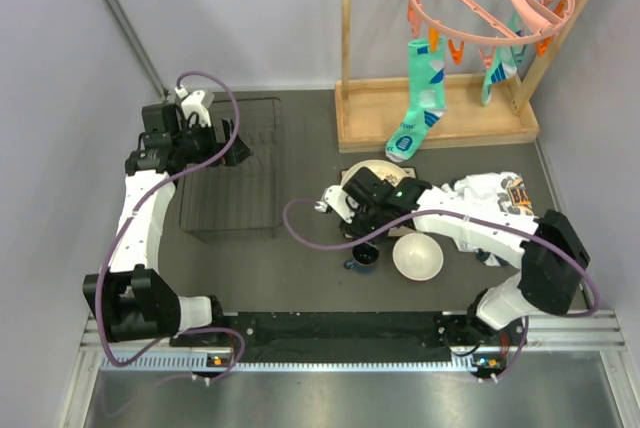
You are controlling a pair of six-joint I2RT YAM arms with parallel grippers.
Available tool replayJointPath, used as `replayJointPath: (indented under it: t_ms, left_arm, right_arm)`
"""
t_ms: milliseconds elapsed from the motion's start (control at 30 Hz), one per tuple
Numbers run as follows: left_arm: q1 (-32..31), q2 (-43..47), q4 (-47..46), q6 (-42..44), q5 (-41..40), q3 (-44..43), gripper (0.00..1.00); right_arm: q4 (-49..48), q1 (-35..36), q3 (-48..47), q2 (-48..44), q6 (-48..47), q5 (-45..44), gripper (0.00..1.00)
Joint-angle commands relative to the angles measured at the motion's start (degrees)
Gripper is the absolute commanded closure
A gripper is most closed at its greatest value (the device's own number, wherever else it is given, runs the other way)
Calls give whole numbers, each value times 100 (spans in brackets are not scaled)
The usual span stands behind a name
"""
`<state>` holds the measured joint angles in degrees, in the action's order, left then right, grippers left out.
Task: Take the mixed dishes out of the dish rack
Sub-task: Place the cup at the center of the board, then reset both arms
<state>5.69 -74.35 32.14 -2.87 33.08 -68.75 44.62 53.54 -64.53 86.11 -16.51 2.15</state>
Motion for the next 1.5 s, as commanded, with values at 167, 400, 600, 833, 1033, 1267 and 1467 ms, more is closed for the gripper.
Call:
replayJointPath:
  t_ms: [167,400,600,833,1033,1267,1467]
  left_arm:
    - [28,421,-331,208,14,222,3]
    - [37,737,-673,252,-653,432,3]
    - [28,834,-1078,243,-1303,564,3]
    - [28,878,-1684,173,-1743,723,1]
    - [28,861,-2027,191,-1867,784,1]
    - [28,834,-2291,226,-1849,706,1]
    - [28,755,-2274,235,-1831,459,1]
  right_arm:
    - [-163,-264,-806,-1086,-256,-478,66]
    - [-857,-1371,-1228,-1578,-344,-1103,58]
    - [-1280,-2389,-1351,-1799,-177,-1208,44]
    - [-1754,-3602,-1307,-2001,323,-1077,31]
    - [-2115,-4211,-1299,-2080,517,-1260,6]
    - [-2326,-4878,-1229,-2159,885,-1262,1]
    - [-2590,-4906,-824,-2282,1080,-1112,1]
